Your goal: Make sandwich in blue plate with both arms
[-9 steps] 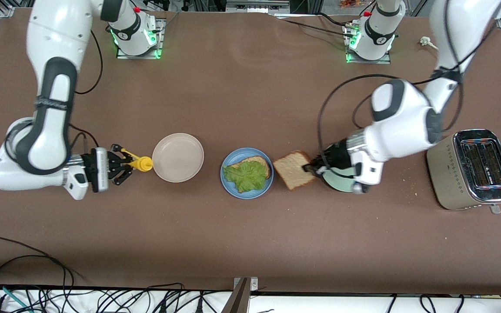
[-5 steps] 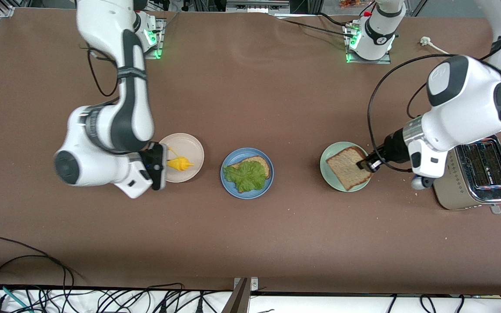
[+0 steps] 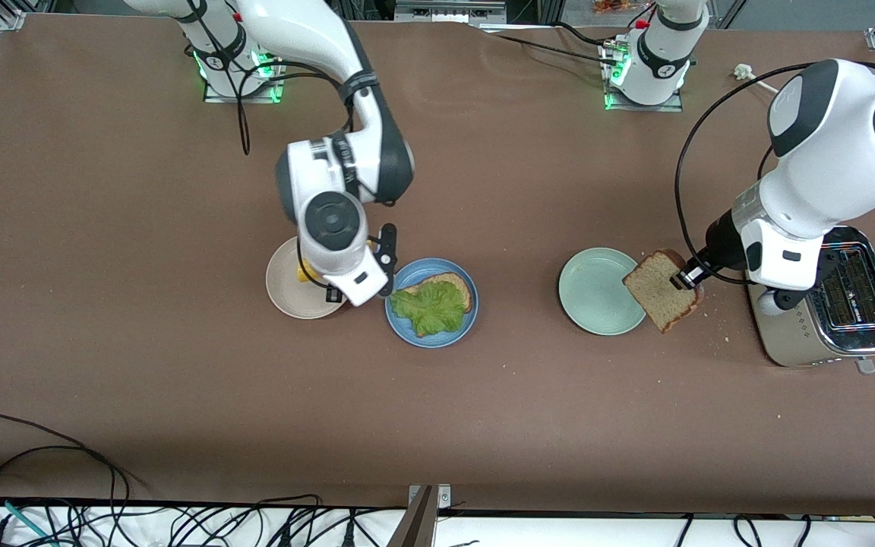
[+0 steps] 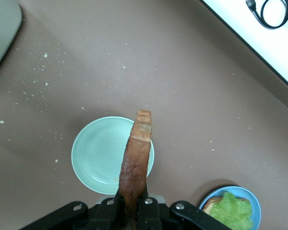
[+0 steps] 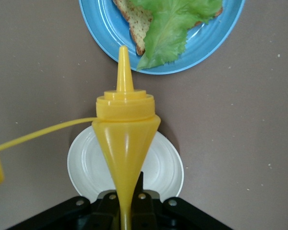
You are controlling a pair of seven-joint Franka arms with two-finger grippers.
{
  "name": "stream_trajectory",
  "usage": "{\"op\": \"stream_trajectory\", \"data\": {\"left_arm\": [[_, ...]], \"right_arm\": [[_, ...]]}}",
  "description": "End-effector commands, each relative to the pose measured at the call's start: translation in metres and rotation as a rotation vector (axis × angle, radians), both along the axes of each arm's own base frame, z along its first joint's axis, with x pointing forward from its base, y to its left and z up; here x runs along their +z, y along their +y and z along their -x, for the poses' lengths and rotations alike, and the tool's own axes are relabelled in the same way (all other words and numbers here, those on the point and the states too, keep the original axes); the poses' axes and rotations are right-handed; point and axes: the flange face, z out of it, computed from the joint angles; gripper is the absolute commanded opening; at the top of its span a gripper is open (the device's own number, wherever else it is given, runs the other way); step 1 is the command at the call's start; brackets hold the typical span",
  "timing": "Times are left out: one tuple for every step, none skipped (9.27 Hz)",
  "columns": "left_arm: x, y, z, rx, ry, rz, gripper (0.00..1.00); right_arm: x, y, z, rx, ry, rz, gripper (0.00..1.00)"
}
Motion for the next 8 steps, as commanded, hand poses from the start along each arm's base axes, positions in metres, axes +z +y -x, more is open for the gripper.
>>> {"op": "stream_trajectory", "data": {"left_arm": [[0.005, 0.006, 0.008, -0.042, 0.005, -0.059, 0.0], [0.004, 0.006, 0.009, -0.048, 0.01, -0.061, 0.0], [0.004, 0.006, 0.009, -0.06, 0.009, -0.062, 0.0], [0.004, 0.005, 0.009, -0.062, 0.008, -0.062, 0.0], [0.004, 0.005, 0.009, -0.062, 0.008, -0.062, 0.0], [0.004, 0.006, 0.009, -0.061, 0.009, -0.062, 0.0], [0.004, 0.005, 0.009, -0.062, 0.008, -0.062, 0.0], [0.004, 0.004, 0.009, -0.062, 0.011, -0.056, 0.0]], "right_arm": [[-0.01, 0.052, 0.023, 0.12, -0.119, 0.242, 0.0], [-0.013, 0.059, 0.029, 0.143, -0.128, 0.274, 0.0], [-0.012, 0.059, 0.028, 0.149, -0.132, 0.284, 0.0], [-0.011, 0.057, 0.027, 0.15, -0.132, 0.285, 0.0], [-0.009, 0.056, 0.027, 0.148, -0.129, 0.285, 0.0], [-0.001, 0.052, 0.024, 0.143, -0.13, 0.276, 0.0], [0.014, 0.045, 0.02, 0.129, -0.125, 0.239, 0.0], [0.017, 0.027, 0.015, 0.092, -0.064, 0.19, 0.0]]}}
